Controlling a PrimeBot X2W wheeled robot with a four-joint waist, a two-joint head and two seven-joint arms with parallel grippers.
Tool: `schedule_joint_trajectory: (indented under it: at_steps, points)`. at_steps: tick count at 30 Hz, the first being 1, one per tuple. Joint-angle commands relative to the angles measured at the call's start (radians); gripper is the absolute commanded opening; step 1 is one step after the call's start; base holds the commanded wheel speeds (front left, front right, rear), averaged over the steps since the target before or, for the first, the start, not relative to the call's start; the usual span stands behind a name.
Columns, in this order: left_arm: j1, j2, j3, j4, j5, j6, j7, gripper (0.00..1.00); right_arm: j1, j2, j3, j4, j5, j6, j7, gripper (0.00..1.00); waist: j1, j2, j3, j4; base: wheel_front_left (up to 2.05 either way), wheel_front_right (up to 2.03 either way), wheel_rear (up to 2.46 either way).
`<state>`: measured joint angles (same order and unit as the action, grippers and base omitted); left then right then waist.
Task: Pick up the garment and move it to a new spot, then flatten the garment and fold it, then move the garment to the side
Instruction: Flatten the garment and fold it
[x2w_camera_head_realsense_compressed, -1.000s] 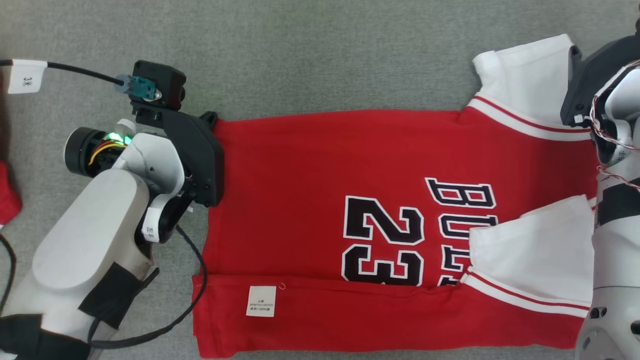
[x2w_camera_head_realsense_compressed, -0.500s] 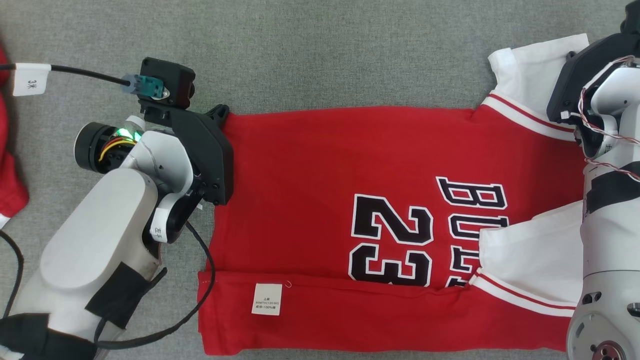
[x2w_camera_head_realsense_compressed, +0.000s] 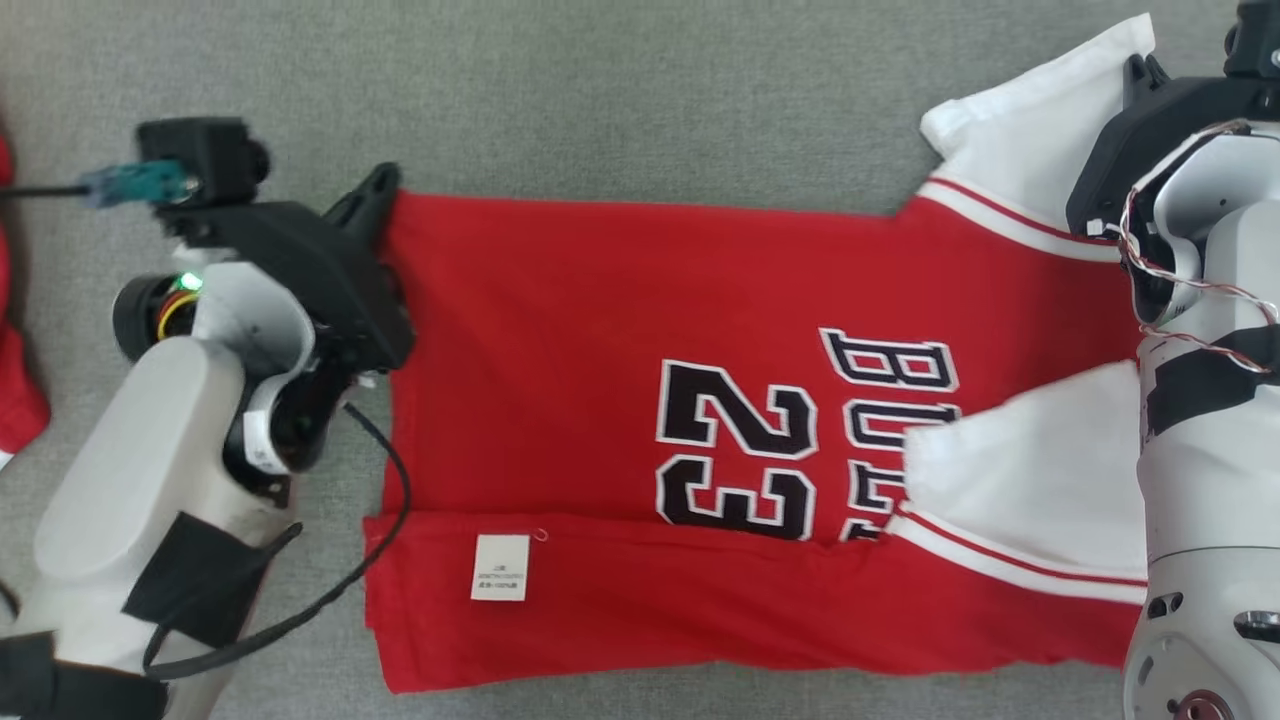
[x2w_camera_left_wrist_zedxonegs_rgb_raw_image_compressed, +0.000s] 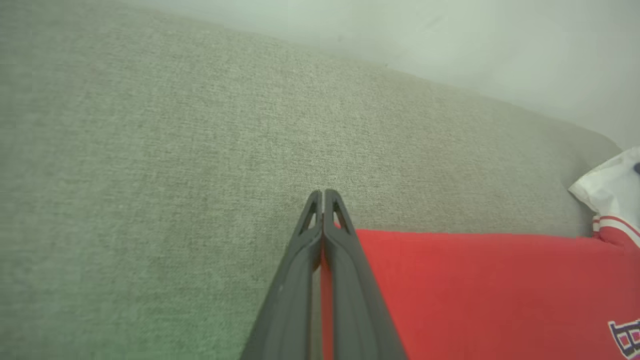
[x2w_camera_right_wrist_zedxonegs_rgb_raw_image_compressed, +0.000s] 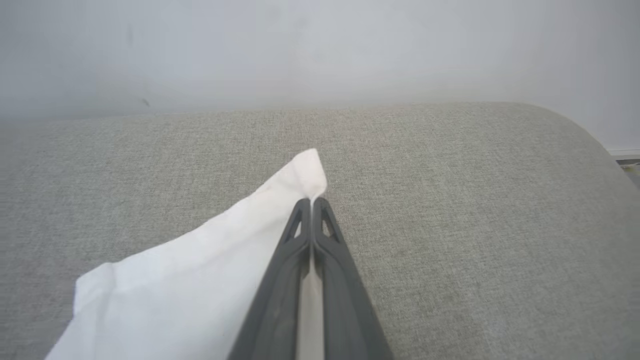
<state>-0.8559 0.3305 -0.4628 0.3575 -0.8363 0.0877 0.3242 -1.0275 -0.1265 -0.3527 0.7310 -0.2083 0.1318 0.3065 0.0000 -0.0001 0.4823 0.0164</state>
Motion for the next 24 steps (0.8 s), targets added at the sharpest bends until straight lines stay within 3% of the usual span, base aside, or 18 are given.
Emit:
schedule_joint_trajectory:
  at_steps: [1, 7, 12, 17, 20, 24]
  points:
    - [0.023, 0.004, 0.025, 0.02, -0.02, -0.004, -0.025, 0.0, 0.012, -0.005, 0.007, 0.01, 0.012, -0.002, -0.034, 0.0, 0.0, 0.0001, -0.027, -0.02, 0.0, 0.0, 0.0]
    - [0.075, 0.004, 0.06, 0.069, -0.058, -0.041, -0.09, 0.0, 0.035, -0.007, 0.119, 0.056, 0.12, -0.002, -0.114, 0.0, 0.0, 0.0001, -0.095, -0.046, 0.0, 0.0, 0.0]
    - [0.166, 0.018, 0.054, 0.06, -0.034, -0.057, -0.171, 0.0, 0.115, -0.046, 0.298, 0.013, 0.288, -0.002, -0.081, 0.0, 0.0, 0.0001, -0.161, -0.064, 0.0, 0.0, 0.0]
    - [0.279, 0.023, 0.025, 0.025, 0.02, -0.07, -0.285, 0.0, 0.292, -0.154, 0.451, -0.195, 0.5, -0.002, 0.031, 0.0, 0.0, 0.0001, -0.227, -0.077, 0.0, 0.0, 0.0]
    - [0.346, 0.011, 0.017, 0.007, 0.035, -0.054, -0.347, 0.0, 0.434, -0.225, 0.464, -0.367, 0.615, -0.002, 0.125, 0.0, 0.0, 0.0001, -0.255, -0.081, 0.0, 0.0, 0.0]
    - [0.421, -0.008, 0.003, -0.005, 0.055, -0.04, -0.416, 0.0, 0.615, -0.3, 0.418, -0.567, 0.683, -0.002, 0.237, 0.0, 0.0, 0.0001, -0.286, -0.087, 0.0, 0.0, 0.0]
